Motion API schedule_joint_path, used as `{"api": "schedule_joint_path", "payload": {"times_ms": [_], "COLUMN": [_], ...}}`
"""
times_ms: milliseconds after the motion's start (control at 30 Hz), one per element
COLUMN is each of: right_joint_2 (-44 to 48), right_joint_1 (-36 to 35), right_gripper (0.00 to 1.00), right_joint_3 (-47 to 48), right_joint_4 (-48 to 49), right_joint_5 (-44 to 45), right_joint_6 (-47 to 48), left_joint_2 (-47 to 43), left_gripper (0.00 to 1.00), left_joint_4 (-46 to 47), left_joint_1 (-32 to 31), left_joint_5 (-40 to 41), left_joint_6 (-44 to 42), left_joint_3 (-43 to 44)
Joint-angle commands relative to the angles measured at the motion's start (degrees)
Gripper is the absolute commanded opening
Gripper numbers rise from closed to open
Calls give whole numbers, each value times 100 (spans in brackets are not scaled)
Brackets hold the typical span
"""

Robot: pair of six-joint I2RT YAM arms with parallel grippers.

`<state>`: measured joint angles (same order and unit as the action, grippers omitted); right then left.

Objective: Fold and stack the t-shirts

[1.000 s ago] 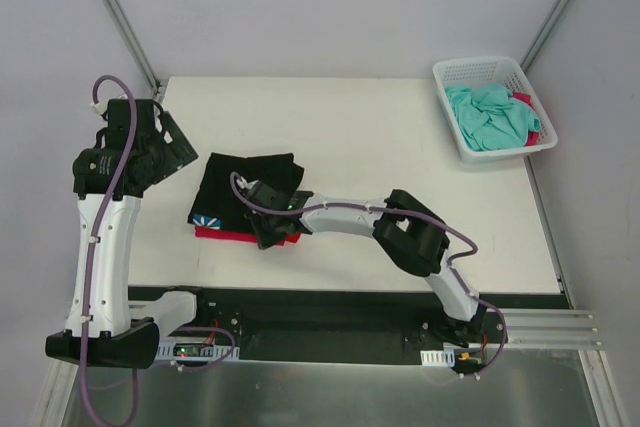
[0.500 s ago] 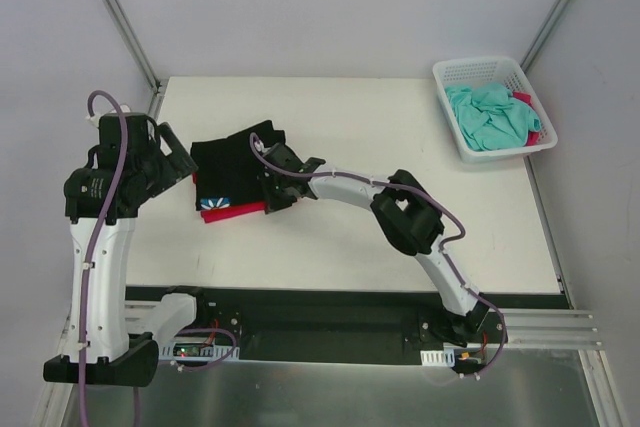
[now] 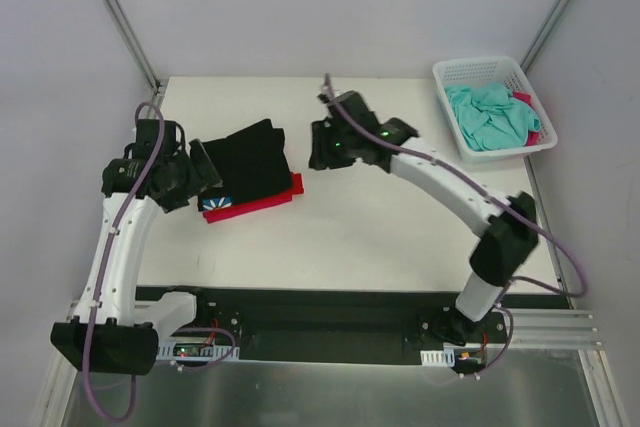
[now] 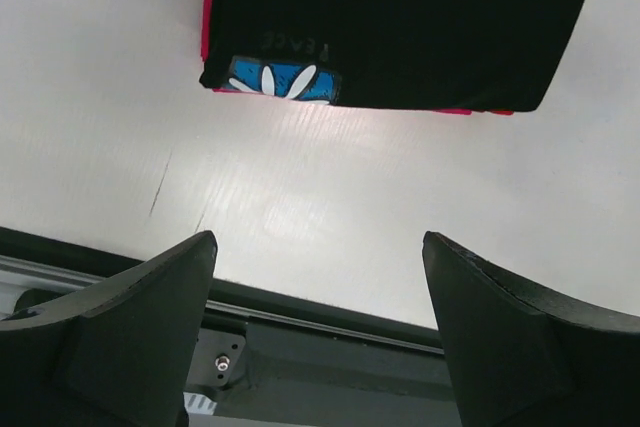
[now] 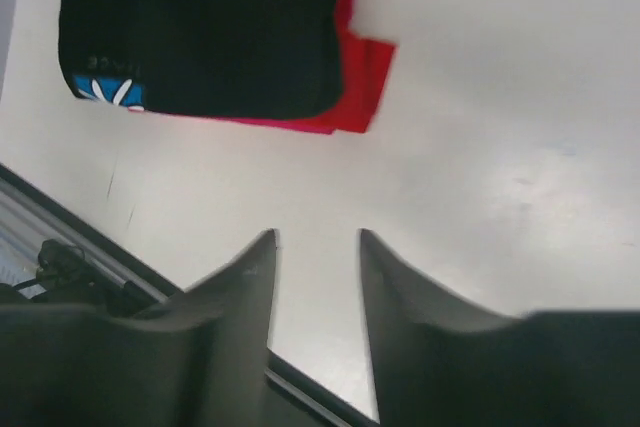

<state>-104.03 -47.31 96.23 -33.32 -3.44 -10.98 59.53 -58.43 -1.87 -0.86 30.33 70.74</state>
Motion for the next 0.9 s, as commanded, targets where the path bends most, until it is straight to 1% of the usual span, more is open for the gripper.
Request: {"api": "schedule_joint_path", "payload": {"times_ms": [0,100,167,267,333,400,433,500,533,600,667,833,867], "right_joint_2": [1785,2507,2781,3282,3589,3775,3845,4056,4109,4285,4434,4497,4497], "right_joint_1": [240,257,266,266,266,257,266,257,257,266,266,284,284], "right_gripper": [24,5,1,1,1,1,1,1,1,1,1,1,1], "right_joint_3": [-726,-1280,-1596,-1940,-2204,-2388,-2441,-2486,-2538,-2574,-2617,-2705,-2758], "right_joint_4": [-377,-447,-561,-544,-526,-526,-518,-518,-526,-544,-561,-641,-641], "right_joint_5": [747,985,1073,1030,1021,1021,1012,995,995,1047,1100,1144,1118], "right_joint_6": [131,62,18,-105,-176,-202,-211,-202,-185,-150,-123,-79,-79], "left_joint_2": [541,1165,1585,1999,2333,2580,2677,2897,3002,3082,3135,3013,2969], "left_gripper": [84,82,80,75,71,66,56,47,41,36,29,22,18], "left_joint_4": [910,1298,1615,2089,2379,2416,2451,2609,2635,2679,2706,2776,2793], "left_joint_1": [-33,-33,-33,-24,-24,-24,-24,-15,2,2,2,2,20], "left_joint_5": [-80,-361,-371,-187,-204,-221,-230,-143,-160,-116,-55,59,60], "left_joint_6": [-9,17,131,324,368,386,378,386,386,360,395,571,588], "left_joint_3": [-140,44,150,230,256,361,379,327,326,318,256,-148,-218]}}
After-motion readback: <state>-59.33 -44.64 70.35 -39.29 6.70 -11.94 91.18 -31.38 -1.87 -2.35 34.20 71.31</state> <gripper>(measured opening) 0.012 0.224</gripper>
